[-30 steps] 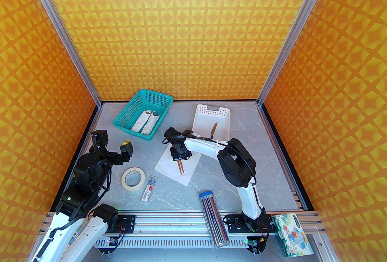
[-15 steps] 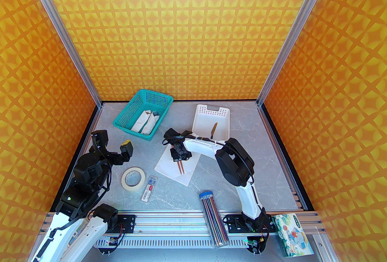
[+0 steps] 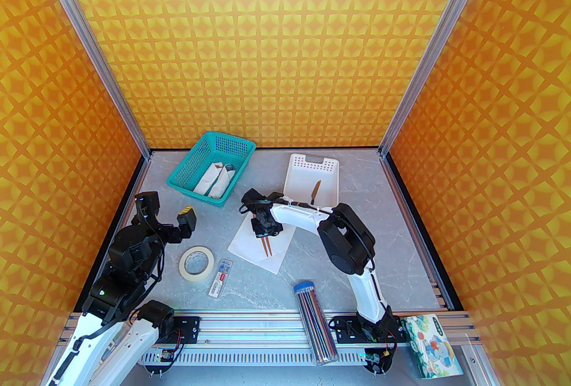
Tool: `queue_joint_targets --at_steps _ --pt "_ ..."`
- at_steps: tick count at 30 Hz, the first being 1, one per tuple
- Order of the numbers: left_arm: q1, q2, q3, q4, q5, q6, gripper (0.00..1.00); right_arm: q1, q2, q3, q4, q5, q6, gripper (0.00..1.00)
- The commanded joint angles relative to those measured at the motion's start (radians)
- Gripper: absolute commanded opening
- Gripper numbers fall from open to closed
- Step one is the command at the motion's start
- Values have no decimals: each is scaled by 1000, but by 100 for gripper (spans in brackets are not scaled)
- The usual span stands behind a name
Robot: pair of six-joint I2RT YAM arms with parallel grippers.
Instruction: Place the utensils on the paper napkin and roll it up
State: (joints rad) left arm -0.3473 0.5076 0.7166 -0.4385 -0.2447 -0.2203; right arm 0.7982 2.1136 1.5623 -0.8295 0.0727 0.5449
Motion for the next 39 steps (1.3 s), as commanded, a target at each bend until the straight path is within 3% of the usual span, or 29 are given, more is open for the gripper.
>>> queue_joint_targets --at_steps 1,9,16,24,39 --pt "7 -7 22 -10 -12 -11 99 1 -38 28 -26 22 -14 17" --pt "7 -7 23 -7 -11 -17 99 1 -87 45 -59 47 -34 24" --pt "7 -7 32 -10 -12 -16 99 -1 -144 78 -86 49 -50 24" --pt "7 6 46 -20 0 -6 99 -64 -260 124 -136 52 -84 26" --pt "7 36 102 54 369 320 99 -322 -318 89 -157 74 -61 38"
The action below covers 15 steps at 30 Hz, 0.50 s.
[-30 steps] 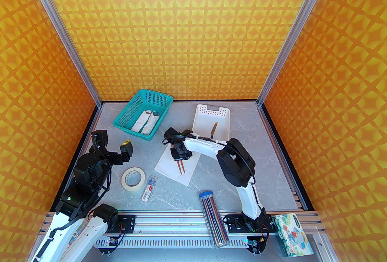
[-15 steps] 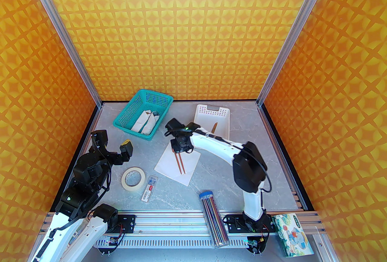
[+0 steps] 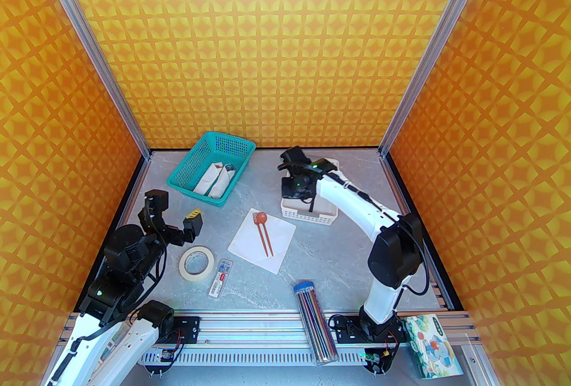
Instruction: Place the utensils on the paper napkin and roll it up
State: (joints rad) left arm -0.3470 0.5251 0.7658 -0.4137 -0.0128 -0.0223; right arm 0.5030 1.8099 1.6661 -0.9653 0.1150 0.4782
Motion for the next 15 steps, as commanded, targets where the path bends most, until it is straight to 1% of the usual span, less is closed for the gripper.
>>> queue_joint_targets --at_steps 1,4,6,11,15 --pt "6 30 66 21 173 149 99 -44 -8 -19 -21 34 7 38" --pt "6 64 97 4 251 201 99 -90 13 -32 -12 45 13 38" --pt "6 76 105 3 278 228 99 -118 31 -42 -3 45 14 38" --pt "5 80 96 4 289 282 99 -167 83 -48 12 39 16 38" --pt "4 74 82 1 289 298 99 -199 137 -47 32 2 26 38"
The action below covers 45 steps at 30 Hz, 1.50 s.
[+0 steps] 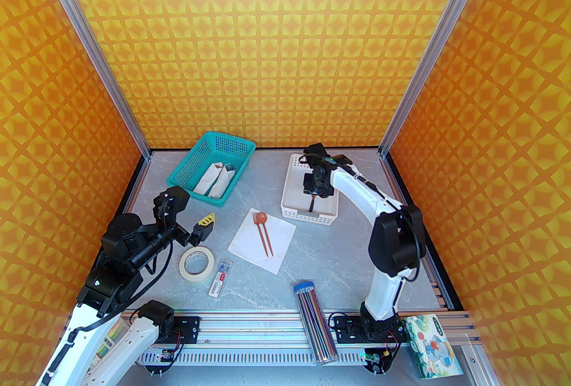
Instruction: Place the utensils on the paper napkin and roll it up
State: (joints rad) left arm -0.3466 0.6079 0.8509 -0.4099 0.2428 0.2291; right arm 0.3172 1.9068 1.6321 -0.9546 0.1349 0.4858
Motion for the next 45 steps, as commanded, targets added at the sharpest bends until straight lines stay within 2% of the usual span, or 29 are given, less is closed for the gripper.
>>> queue_joint_targets --at_steps 1,14,30,45 --pt "4 -10 -6 -6 33 50 99 -21 55 -13 28 -29 19 38" --pt "4 -4 -5 -29 33 56 99 -49 254 81 48 -84 22 38" --pt "4 5 4 -36 33 52 99 -65 329 102 59 -109 25 36" --pt "4 15 23 -50 33 56 99 -67 339 72 100 -136 36 20"
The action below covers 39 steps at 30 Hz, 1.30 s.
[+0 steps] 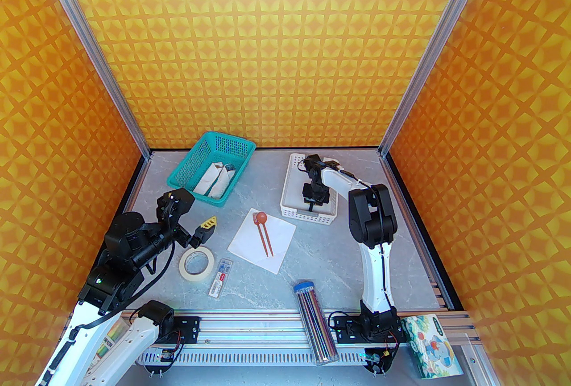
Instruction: Place the utensils on the paper napkin and roll it up
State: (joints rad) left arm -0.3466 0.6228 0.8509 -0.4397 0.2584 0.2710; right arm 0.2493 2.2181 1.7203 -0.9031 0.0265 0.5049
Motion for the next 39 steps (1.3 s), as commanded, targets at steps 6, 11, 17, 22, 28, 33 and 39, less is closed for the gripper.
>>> queue_joint_targets --at_steps 6,11,17,22,28,33,39 --pt "4 2 30 -27 16 7 99 0 -6 -39 68 -15 21 16" --pt "4 -1 34 -33 16 4 99 0 -48 -29 59 14 3 16" --pt "4 -9 37 -35 16 -9 99 1 -88 0 29 42 -31 16" --pt "4 -16 42 -39 17 -19 99 1 -137 21 7 63 -61 16" --pt "4 -27 41 -35 16 -33 99 0 -200 60 -34 91 -98 16" --pt "4 -41 28 -12 17 -61 99 8 -271 72 -63 66 -108 16" --pt "4 -61 -31 52 15 -126 99 75 -366 48 -96 29 -99 16"
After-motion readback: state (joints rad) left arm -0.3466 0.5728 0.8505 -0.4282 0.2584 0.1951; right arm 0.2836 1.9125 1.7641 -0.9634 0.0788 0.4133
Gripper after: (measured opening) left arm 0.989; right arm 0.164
